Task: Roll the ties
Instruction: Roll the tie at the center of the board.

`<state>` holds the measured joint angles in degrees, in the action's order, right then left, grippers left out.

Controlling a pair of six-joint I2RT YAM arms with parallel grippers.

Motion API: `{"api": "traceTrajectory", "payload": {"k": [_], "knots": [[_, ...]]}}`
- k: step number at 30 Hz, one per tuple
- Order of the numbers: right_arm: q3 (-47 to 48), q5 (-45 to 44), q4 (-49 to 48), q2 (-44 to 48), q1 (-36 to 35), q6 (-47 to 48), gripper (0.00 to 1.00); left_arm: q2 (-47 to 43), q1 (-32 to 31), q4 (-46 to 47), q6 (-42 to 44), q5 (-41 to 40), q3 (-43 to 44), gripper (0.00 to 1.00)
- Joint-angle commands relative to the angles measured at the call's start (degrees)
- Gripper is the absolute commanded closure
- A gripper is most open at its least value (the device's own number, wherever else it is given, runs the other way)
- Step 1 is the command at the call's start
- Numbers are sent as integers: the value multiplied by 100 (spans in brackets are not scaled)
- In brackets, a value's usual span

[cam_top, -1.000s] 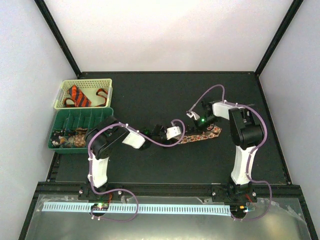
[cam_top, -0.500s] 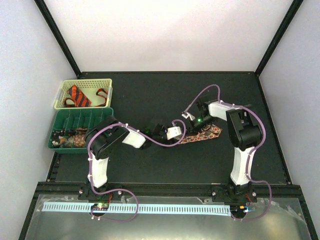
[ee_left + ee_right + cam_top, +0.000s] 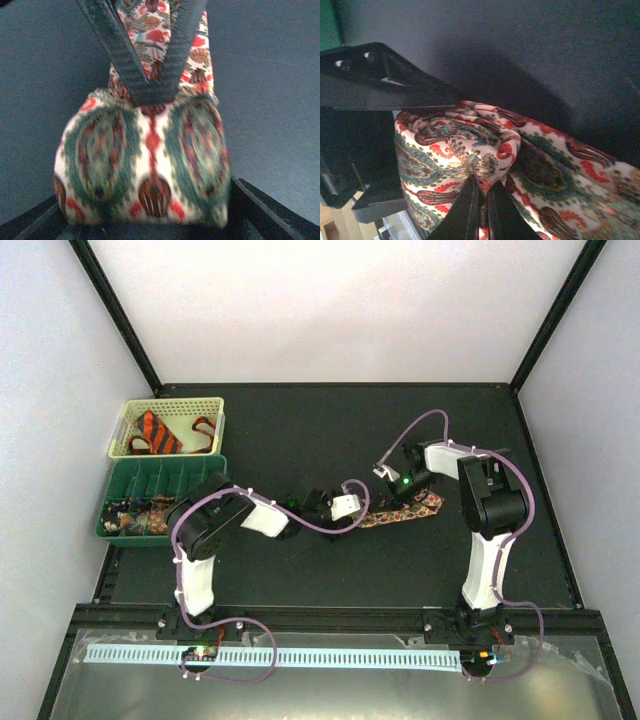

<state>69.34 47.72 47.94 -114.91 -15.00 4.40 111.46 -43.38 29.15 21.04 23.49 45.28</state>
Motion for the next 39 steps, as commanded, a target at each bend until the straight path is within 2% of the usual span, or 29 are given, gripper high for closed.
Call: {"api": "traceTrajectory", "payload": {"k": [1, 9, 15, 23, 27, 31, 35, 37, 39], "knots": [[-187, -938, -21, -244, 23, 111, 99, -363, 64, 2, -49, 421, -178, 24], [-106, -1387, 13, -359, 86, 61, 99, -391, 110, 236, -337, 607, -244, 20], [32, -1470, 35, -496, 85, 27, 99, -61, 109, 514, -317, 664, -146, 17], [50, -1455, 75, -544, 77, 31, 99, 399, 43, 604, -350, 674, 311, 17], [-116, -1387, -11, -494, 70, 26, 99, 663, 5, 577, -715, 638, 640, 18], [-183, -1270, -154, -466, 43, -24, 99, 785, -4, 441, -972, 644, 831, 26], [118, -1032, 30, -519, 40, 96, 99, 603, -14, 176, -563, 268, 565, 49], [306, -999, 429, -380, 117, 387, 92, 426, -13, 75, -272, -24, 305, 54], [358, -940, 651, -133, 265, 615, 76, 319, -15, -12, -43, -231, 32, 58]]}}
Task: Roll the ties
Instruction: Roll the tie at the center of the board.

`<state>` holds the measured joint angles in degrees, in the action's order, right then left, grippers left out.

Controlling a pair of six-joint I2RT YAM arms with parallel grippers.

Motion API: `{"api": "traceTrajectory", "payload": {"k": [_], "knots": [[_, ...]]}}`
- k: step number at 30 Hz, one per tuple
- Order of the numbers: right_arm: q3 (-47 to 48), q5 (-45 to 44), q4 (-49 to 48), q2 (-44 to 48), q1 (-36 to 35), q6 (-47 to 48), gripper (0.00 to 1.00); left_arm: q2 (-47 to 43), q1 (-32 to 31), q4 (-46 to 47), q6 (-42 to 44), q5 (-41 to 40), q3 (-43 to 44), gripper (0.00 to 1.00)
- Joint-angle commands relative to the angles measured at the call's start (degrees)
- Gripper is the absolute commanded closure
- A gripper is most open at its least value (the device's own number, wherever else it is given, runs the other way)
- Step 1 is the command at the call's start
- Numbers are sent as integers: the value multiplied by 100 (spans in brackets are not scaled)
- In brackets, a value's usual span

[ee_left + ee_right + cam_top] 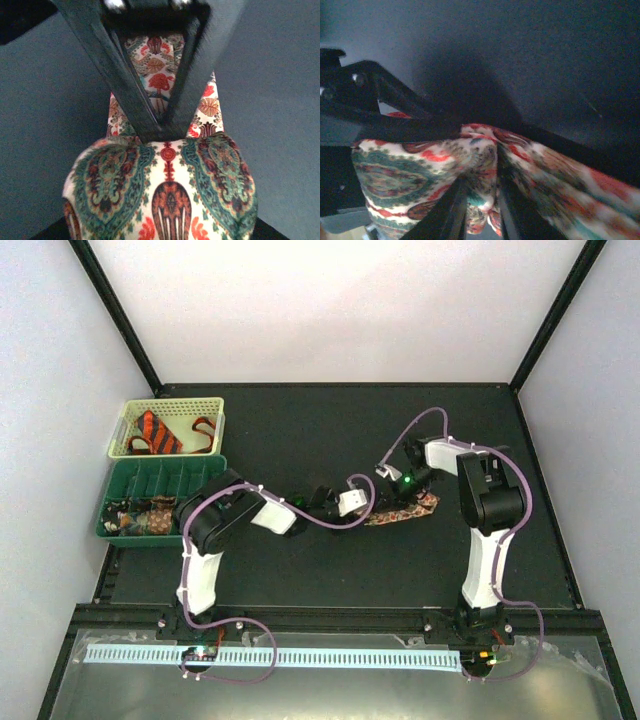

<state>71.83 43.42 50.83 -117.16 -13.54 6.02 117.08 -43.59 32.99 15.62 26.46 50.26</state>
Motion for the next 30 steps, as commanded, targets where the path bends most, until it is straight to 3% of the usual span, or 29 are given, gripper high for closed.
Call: {"api": "traceTrajectory", "payload": {"k": [1, 7, 12, 14, 17, 22, 25, 30], "knots": [[142, -425, 477, 195, 182, 533, 70, -277, 9, -440, 590, -555, -565, 59], [53, 898, 583, 499, 170, 184, 44, -381, -41, -662, 816, -694, -728, 58], [65, 1220, 139, 458, -221, -210, 41, -362, -66, -777, 880, -708, -676, 56], [113, 1122, 64, 340, -322, -282, 45, -361, -70, -799, 926, -704, -683, 56], [208, 804, 78, 107, -360, -217, 60, -360, -70, -836, 957, -712, -676, 56], [104, 180, 134, 11, -291, -87, 97, -354, -70, -917, 980, -737, -629, 55], [-94, -87, 83, 160, -183, -110, 99, -379, -62, -936, 910, -714, -590, 52], [-411, -582, 71, 258, 8, -39, 99, -518, -35, -812, 628, -501, -462, 27]]}}
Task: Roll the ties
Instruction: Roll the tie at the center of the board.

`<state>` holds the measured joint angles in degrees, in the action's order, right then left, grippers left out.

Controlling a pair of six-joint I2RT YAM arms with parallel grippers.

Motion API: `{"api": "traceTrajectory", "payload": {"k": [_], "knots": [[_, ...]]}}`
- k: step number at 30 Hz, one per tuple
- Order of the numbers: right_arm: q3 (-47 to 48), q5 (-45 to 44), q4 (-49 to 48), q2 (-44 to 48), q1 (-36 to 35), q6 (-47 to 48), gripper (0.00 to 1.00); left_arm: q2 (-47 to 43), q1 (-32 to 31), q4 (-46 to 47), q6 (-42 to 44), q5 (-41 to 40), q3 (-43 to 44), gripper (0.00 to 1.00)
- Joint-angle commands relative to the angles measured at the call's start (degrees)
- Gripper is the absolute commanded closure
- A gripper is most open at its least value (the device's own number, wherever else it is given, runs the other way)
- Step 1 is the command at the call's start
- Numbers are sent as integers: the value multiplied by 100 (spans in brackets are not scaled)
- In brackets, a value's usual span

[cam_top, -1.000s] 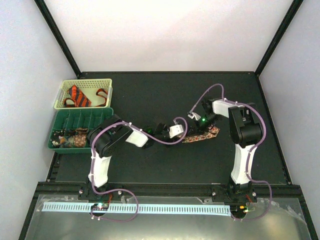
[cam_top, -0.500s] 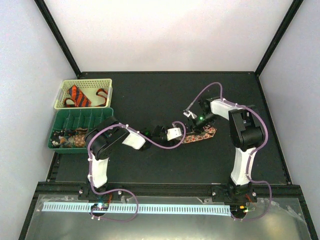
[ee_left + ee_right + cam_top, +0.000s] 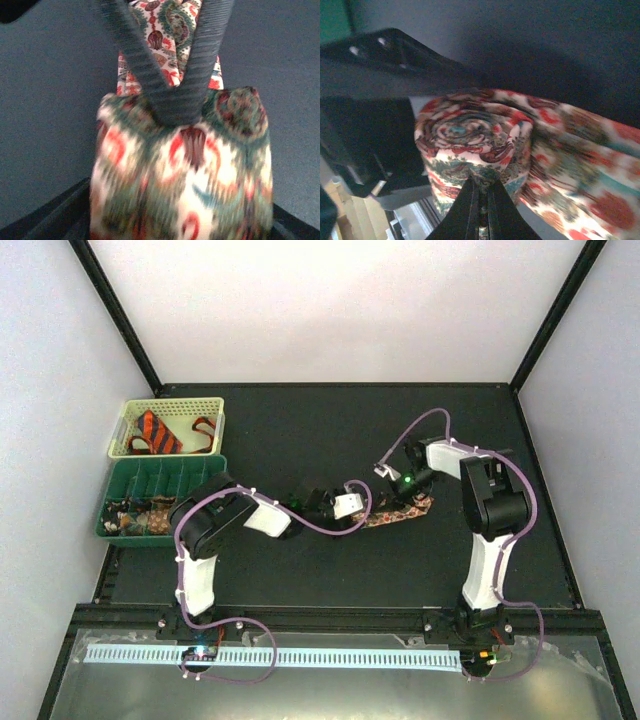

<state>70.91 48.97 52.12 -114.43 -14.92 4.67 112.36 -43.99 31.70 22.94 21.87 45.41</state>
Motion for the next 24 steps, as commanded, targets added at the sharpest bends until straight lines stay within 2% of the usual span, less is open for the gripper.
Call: {"api": "traceTrajectory", "payload": {"k": [1, 9, 17, 21, 24], "knots": [[-370, -1256, -79, -15, 173, 108, 99, -80, 12, -672, -171, 50, 68, 26], [-186, -1581, -281, -281, 270, 22, 99, 92, 0, -1, -647, 739, 255, 18], [16, -1444, -237, -610, 255, 72, 99, 747, -90, 207, -788, 580, 998, 19], [21, -1368, -234, -629, 223, 65, 99, 873, -130, 86, -699, 650, 1135, 25], [-2, -1260, -269, -595, 171, 20, 99, 751, -128, -195, -607, 560, 1030, 42]]}}
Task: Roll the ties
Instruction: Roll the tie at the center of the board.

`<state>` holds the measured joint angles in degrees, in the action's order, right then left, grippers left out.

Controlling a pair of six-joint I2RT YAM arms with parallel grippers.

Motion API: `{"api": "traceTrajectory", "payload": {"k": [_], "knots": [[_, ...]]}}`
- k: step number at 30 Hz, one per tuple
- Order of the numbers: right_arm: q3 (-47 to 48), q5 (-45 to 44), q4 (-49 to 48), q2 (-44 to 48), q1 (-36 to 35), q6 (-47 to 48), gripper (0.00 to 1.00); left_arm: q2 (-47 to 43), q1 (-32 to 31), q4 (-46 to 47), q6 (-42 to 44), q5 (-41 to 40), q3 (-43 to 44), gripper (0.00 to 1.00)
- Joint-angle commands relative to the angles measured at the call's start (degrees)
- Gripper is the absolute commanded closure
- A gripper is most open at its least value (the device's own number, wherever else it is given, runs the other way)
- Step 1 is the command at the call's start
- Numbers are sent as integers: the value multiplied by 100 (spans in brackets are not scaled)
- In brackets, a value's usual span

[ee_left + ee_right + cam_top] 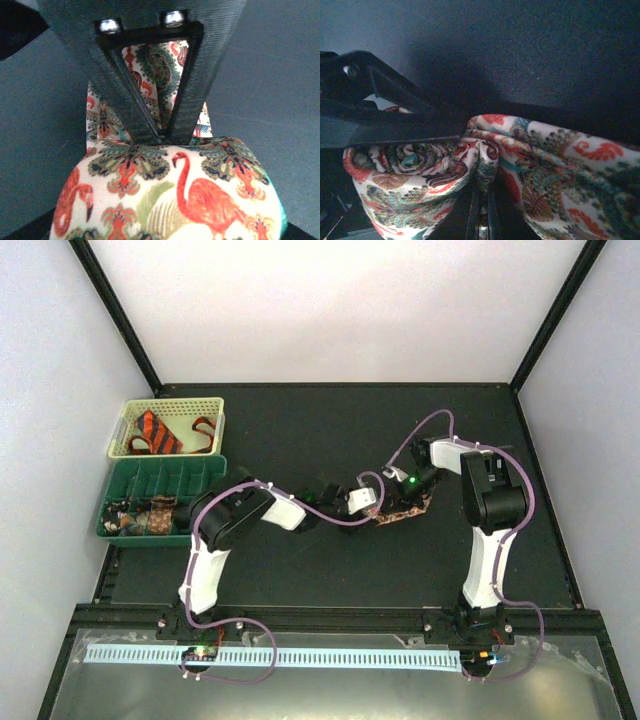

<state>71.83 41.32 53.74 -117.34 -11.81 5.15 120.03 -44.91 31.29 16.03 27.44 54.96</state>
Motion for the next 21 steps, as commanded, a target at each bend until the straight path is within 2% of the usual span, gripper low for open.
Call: {"api": "traceTrajectory", "payload": {"k": [1, 4, 7, 12, 18, 21], "knots": [[-105, -427, -441, -273, -145, -45, 99, -96, -36, -222, 111, -82, -27, 47], [-94, -274, -337, -104, -113, 17, 85, -400, -21, -542, 185, -322, -373, 55], [-66, 117, -134, 113, 90, 125, 65, -589, -18, -845, 290, -522, -656, 57], [-106, 967, -180, 528, 92, -32, 45, -644, -26, -1136, 294, -628, -778, 56], [-139, 1399, -397, 519, -250, -242, 45, -577, -36, -1273, 286, -606, -633, 54], [-50, 1251, -346, 410, -409, -163, 55, -562, -40, -1318, 286, -591, -611, 54]]}}
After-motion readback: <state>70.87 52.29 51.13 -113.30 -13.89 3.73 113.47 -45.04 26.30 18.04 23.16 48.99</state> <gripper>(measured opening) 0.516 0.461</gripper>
